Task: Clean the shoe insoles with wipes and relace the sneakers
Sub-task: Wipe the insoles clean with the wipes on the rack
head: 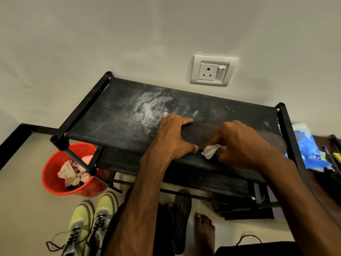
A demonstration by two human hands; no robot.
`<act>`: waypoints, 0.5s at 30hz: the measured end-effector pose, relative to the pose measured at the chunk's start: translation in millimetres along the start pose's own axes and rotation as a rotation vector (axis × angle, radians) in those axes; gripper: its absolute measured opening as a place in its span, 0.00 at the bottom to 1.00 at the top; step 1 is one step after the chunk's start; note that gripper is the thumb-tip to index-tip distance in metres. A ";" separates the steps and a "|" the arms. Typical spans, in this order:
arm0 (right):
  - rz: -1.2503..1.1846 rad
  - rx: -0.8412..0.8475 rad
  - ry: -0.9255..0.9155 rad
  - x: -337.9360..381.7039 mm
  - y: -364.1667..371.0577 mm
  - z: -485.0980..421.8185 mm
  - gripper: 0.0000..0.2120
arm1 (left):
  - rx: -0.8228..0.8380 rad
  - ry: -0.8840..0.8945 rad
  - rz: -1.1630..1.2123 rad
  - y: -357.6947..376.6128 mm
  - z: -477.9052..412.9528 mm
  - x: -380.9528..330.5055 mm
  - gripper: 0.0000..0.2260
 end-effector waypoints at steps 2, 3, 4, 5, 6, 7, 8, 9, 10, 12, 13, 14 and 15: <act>-0.029 -0.063 -0.023 -0.2 -0.9 -0.3 0.14 | 0.011 -0.001 -0.001 -0.1 -0.2 0.3 0.39; -0.071 -0.081 -0.029 -1.5 -0.9 -1.7 0.13 | 0.017 -0.003 0.006 0.2 -0.6 0.0 0.39; -0.125 -0.097 -0.028 -3.6 -1.6 -3.7 0.12 | 0.021 -0.006 0.012 0.3 -1.0 0.1 0.39; -0.178 -0.120 -0.020 -6.1 -3.4 -5.6 0.12 | 0.027 -0.011 0.014 0.5 -1.2 -0.1 0.39; -0.221 -0.155 -0.004 -9.9 -4.9 -7.6 0.11 | 0.029 -0.015 0.015 0.6 -1.2 0.0 0.39; -0.254 -0.208 0.016 -14.1 -6.5 -9.2 0.11 | 0.026 -0.016 0.017 0.6 -0.9 0.1 0.39; -0.282 -0.266 0.040 -19.2 -6.8 -10.6 0.11 | 0.019 -0.015 0.021 0.7 -0.6 0.3 0.38; -0.309 -0.322 0.061 -24.3 -6.5 -11.8 0.11 | 0.013 -0.010 0.026 0.6 0.0 0.5 0.38; -0.336 -0.367 0.077 -29.1 -5.6 -13.0 0.11 | 0.009 -0.006 0.031 0.4 0.7 0.8 0.38; -0.385 -0.428 0.079 -36.1 -3.5 -15.2 0.11 | 0.009 -0.002 0.045 0.2 1.6 0.4 0.38; -0.399 -0.448 0.067 -37.7 -2.6 -16.2 0.10 | 0.010 -0.001 0.051 0.0 2.1 -0.3 0.38; -0.410 -0.465 0.056 -37.8 -1.8 -18.0 0.10 | 0.010 0.000 0.058 -0.2 2.3 -1.0 0.39; -0.421 -0.481 0.046 -35.7 -1.5 -19.9 0.11 | 0.008 0.002 0.069 -0.4 2.7 -1.4 0.39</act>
Point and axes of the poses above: each hand's wrist, its own z-axis away from the middle knuckle, its own y-axis out of the palm, x = y × z, the point moved 3 cm from there along -z, towards the middle knuckle, and after that the axes turned 2 degrees about -x, right-handed, at the moved point
